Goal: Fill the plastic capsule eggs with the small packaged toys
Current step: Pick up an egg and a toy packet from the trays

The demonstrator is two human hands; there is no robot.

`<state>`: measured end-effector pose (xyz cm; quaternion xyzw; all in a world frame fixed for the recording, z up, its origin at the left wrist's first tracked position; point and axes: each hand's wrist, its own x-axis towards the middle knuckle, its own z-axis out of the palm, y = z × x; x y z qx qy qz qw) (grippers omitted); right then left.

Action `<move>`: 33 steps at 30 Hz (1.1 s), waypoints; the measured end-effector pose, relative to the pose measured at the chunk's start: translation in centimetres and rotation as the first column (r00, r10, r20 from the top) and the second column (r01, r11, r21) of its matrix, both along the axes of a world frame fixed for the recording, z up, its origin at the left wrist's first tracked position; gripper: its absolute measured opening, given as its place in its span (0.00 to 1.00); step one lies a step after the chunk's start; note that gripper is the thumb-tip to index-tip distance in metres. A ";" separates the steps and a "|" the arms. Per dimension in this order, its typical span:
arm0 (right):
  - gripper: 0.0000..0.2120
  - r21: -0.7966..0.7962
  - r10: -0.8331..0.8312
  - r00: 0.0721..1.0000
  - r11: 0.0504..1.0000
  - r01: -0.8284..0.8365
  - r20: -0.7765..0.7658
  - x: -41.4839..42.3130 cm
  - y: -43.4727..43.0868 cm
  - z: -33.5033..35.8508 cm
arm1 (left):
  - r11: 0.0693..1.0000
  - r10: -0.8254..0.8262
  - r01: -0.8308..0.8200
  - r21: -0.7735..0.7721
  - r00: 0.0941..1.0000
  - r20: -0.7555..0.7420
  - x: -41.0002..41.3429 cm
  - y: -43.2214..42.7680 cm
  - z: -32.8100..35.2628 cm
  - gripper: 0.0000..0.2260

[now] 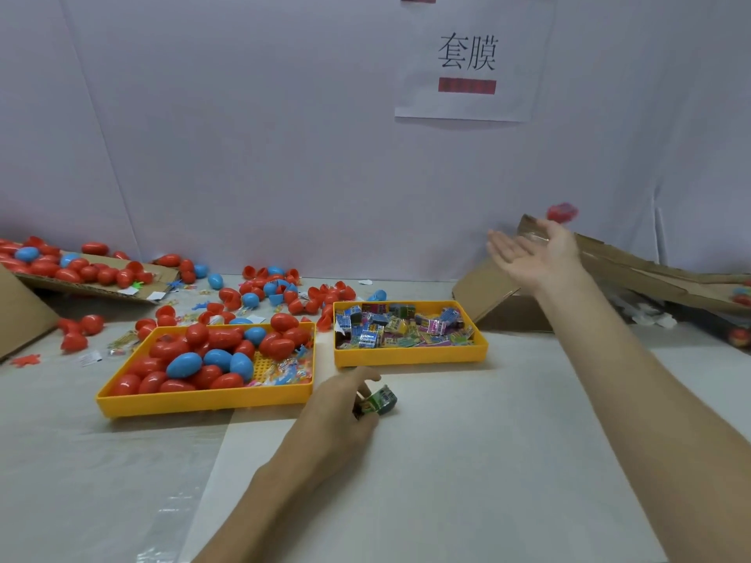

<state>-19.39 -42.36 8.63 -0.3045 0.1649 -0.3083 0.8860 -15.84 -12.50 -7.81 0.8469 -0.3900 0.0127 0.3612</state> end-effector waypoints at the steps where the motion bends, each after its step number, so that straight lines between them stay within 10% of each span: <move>1: 0.16 -0.075 0.016 0.997 0.997 -0.021 -0.071 -0.1 0.6 -0.5 | 1.000 0.003 -0.003 -0.003 1.000 -0.002 0.0 0.0 0.0 0.20; 7: 0.12 -0.760 -0.050 0.903 0.560 -0.328 -0.427 -0.9 7.9 -9.3 | 1.000 0.017 -0.017 -0.008 1.000 -0.011 0.0 0.1 0.0 0.20; 10: 0.16 -0.849 -0.133 0.849 0.230 -0.475 -0.511 -1.1 10.6 -13.3 | 0.999 0.024 -0.026 -0.046 0.999 -0.042 0.0 0.1 0.0 0.19; 13: 0.14 -0.848 -0.178 0.829 0.113 -0.518 -0.530 -1.4 11.8 -15.2 | 0.997 0.040 -0.044 -0.068 0.998 -0.057 0.1 0.1 0.2 0.21; 33: 0.08 -0.837 -0.127 0.830 0.157 -0.524 -0.544 -2.0 11.9 -14.9 | 0.995 0.038 -0.045 -0.091 0.996 -0.084 -0.1 0.0 0.1 0.18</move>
